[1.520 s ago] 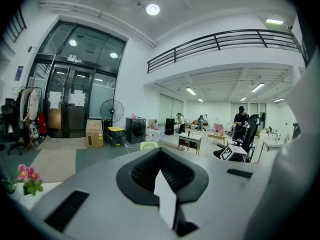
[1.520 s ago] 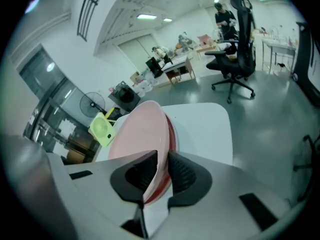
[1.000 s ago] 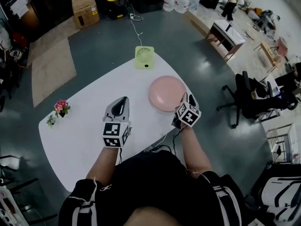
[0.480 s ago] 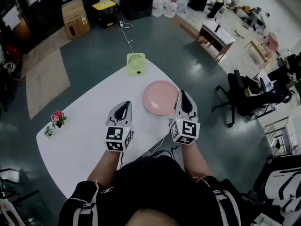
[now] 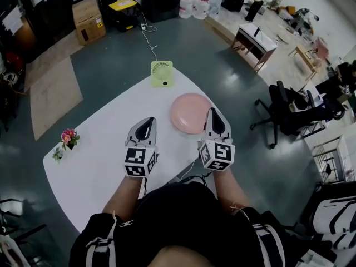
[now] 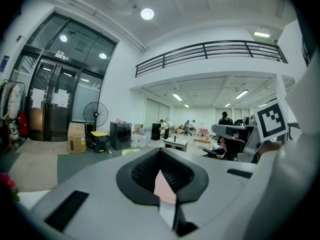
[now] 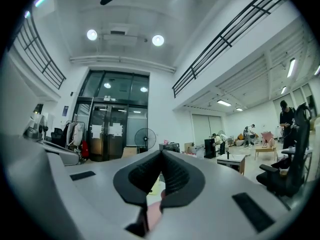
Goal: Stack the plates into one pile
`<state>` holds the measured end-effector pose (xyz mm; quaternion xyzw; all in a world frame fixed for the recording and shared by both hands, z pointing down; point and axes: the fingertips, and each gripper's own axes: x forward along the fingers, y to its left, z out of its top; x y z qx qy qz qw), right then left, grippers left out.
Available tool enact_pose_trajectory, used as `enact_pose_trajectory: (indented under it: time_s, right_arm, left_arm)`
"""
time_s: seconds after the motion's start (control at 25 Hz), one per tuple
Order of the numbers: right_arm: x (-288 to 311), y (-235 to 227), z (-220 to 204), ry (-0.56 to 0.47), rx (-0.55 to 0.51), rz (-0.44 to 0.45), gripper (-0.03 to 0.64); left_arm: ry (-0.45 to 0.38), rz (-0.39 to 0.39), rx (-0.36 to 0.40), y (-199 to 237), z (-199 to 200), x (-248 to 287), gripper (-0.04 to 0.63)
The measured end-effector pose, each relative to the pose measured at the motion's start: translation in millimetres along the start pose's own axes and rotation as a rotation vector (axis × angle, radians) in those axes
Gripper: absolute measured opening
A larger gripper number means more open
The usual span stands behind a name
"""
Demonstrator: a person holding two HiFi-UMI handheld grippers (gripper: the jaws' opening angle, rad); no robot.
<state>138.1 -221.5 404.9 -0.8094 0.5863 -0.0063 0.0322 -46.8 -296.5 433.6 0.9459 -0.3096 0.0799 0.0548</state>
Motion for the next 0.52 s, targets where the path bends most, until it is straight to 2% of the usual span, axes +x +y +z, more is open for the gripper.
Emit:
enact_pose_trajectory:
  time_s: [0.52]
  right_arm:
    - [-4.0,19.5,-8.3,0.018,0.014,0.015,0.015]
  left_arm:
    - [0.001,-0.008,-0.012,11.5,-1.9,-12.0,0.011]
